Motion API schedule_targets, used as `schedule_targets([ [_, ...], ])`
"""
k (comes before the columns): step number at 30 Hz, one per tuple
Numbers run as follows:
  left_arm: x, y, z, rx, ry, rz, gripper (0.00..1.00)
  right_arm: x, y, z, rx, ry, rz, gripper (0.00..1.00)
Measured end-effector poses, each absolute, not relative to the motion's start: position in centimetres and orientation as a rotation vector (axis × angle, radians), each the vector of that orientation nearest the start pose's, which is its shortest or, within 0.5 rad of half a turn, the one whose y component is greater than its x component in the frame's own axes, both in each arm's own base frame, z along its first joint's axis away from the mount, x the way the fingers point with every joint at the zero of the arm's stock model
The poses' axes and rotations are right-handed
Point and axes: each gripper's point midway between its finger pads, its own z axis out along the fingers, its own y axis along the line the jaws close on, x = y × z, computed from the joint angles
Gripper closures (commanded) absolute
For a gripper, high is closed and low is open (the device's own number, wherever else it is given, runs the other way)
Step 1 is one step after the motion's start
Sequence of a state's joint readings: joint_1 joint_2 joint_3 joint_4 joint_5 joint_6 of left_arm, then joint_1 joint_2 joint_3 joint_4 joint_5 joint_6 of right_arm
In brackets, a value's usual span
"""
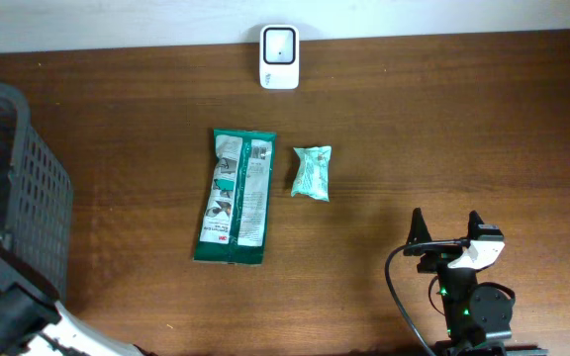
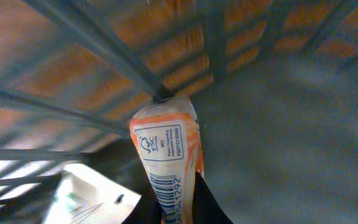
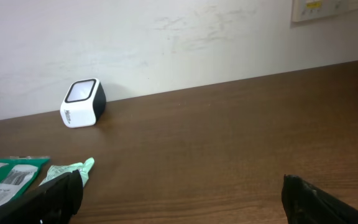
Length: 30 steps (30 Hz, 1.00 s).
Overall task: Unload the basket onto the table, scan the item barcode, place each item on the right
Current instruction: 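Grasp small orange Kleenex pack in basket with left gripper, place right of pouch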
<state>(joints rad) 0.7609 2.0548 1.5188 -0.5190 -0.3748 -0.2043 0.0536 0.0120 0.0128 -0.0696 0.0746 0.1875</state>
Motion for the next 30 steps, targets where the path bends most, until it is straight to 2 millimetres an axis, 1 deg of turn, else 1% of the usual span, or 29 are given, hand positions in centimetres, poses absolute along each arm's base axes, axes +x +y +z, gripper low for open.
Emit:
schedule_targets([
  [2, 32.2, 38.8, 14.2, -1.303, 2.154, 0.667, 0.93, 24.6, 0.0, 16.0, 0.166, 1.632, 0.123, 0.02],
  [3, 32.4, 38.5, 17.5, -1.271, 2.086, 0.648, 0.92, 24.6, 0.0, 16.0, 0.166, 1.632, 0.122, 0.02],
  [4, 32.8, 37.4, 21.0, -1.215, 2.023, 0.582, 0.9, 24.6, 0.0, 16.0, 0.166, 1.632, 0.123, 0.02],
  [5, 33.4, 36.0, 25.2, -1.136, 1.945, 0.495, 0.88, 24.6, 0.0, 16.0, 0.167, 1.632, 0.123, 0.01],
  [6, 34.3, 34.2, 28.6, -1.059, 1.879, 0.38, 0.88, 24.6, 0.0, 16.0, 0.166, 1.632, 0.123, 0.01],
  [7, 34.7, 32.4, 31.1, -0.997, 1.836, 0.288, 0.88, 24.6, 0.0, 16.0, 0.167, 1.632, 0.123, 0.02],
  [8, 35.3, 29.6, 34.1, -0.902, 1.793, 0.156, 0.87, 24.6, 0.0, 16.0, 0.166, 1.632, 0.123, 0.02],
  [9, 36.3, 26.2, 36.4, -0.795, 1.778, 0.051, 0.87, 24.6, 0.0, 16.0, 0.166, 1.632, 0.123, 0.01],
  [10, 37.9, 20.9, 38.1, -0.656, 1.794, -0.078, 0.87, 24.6, 0.0, 16.0, 0.166, 1.632, 0.123, 0.02],
  [11, 39.2, 16.3, 38.6, -0.549, 1.827, -0.182, 0.87, 24.6, 0.0, 16.0, 0.166, 1.632, 0.123, 0.02],
  [12, 40.3, 11.3, 38.1, -0.447, 1.886, -0.284, 0.85, 24.6, 0.0, 16.0, 0.166, 1.632, 0.123, 0.01],
  [13, 41.1, 7.1, 37.3, -0.365, 1.944, -0.363, 0.84, 24.6, 0.0, 16.0, 0.167, 1.633, 0.122, 0.02],
  [14, 41.7, 2.3, 36.2, -0.272, 2.007, -0.429, 0.82, 24.6, 0.0, 16.0, 0.166, 1.632, 0.123, 0.01],
  [15, 41.9, -4.3, 34.7, -0.136, 2.085, -0.507, 0.85, 24.6, 0.0, 16.0, 0.166, 1.632, 0.123, 0.02],
  [16, 41.8, -6.0, 33.5, -0.111, 2.129, -0.495, 0.86, 24.6, 0.0, 16.0, 0.166, 1.632, 0.123, 0.02],
  [18, 40.9, -14.8, 28.6, 0.082, 2.3, -0.529, 0.85, 24.6, 0.0, 16.0, 0.166, 1.632, 0.123, 0.02],
  [19, 40.5, -18.5, 25.5, 0.173, 2.381, -0.543, 0.85, 24.6, 0.0, 16.0, 0.166, 1.632, 0.123, 0.02],
  [20, 40.3, -20.7, 23.2, 0.228, 2.434, -0.541, 0.84, 24.6, 0.0, 16.0, 0.167, 1.632, 0.122, 0.02],
  [21, 40.1, -23.4, 20.4, 0.295, 2.481, -0.541, 0.83, 24.6, 0.0, 16.0, 0.166, 1.632, 0.124, 0.02],
  [22, 39.7, -26.4, 17.1, 0.373, 2.534, -0.543, 0.82, 24.6, 0.0, 16.0, 0.167, 1.632, 0.123, 0.02],
  [23, 39.0, -28.1, 15.1, 0.421, 2.566, -0.541, 0.82, 24.6, 0.0, 16.0, 0.166, 1.632, 0.123, 0.01],
  [24, 39.0, -30.2, 13.7, 0.469, 2.551, -0.554, 0.8, 24.6, 0.0, 16.0, 0.167, 1.632, 0.123, 0.02],
  [25, 38.2, -32.3, 12.1, 0.526, 2.558, -0.563, 0.78, 24.6, 0.0, 16.0, 0.166, 1.632, 0.123, 0.02],
  [26, 37.8, -33.9, 11.5, 0.564, 2.539, -0.577, 0.75, 24.6, 0.0, 16.0, 0.167, 1.632, 0.123, 0.02],
  [27, 37.2, -35.5, 10.5, 0.604, 2.529, -0.588, 0.73, 24.6, 0.0, 16.0, 0.166, 1.632, 0.123, 0.02],
  [28, 36.7, -36.6, 9.3, 0.635, 2.534, -0.584, 0.67, 24.6, 0.0, 16.0, 0.166, 1.632, 0.123, 0.02],
  [29, 36.2, -37.1, 8.0, 0.657, 2.552, -0.574, 0.5, 24.6, 0.0, 16.0, 0.166, 1.632, 0.123, 0.02],
  [30, 36.0, -37.4, 6.9, 0.672, 2.565, -0.563, 0.3, 24.6, 0.0, 16.0, 0.166, 1.632, 0.123, 0.02],
])
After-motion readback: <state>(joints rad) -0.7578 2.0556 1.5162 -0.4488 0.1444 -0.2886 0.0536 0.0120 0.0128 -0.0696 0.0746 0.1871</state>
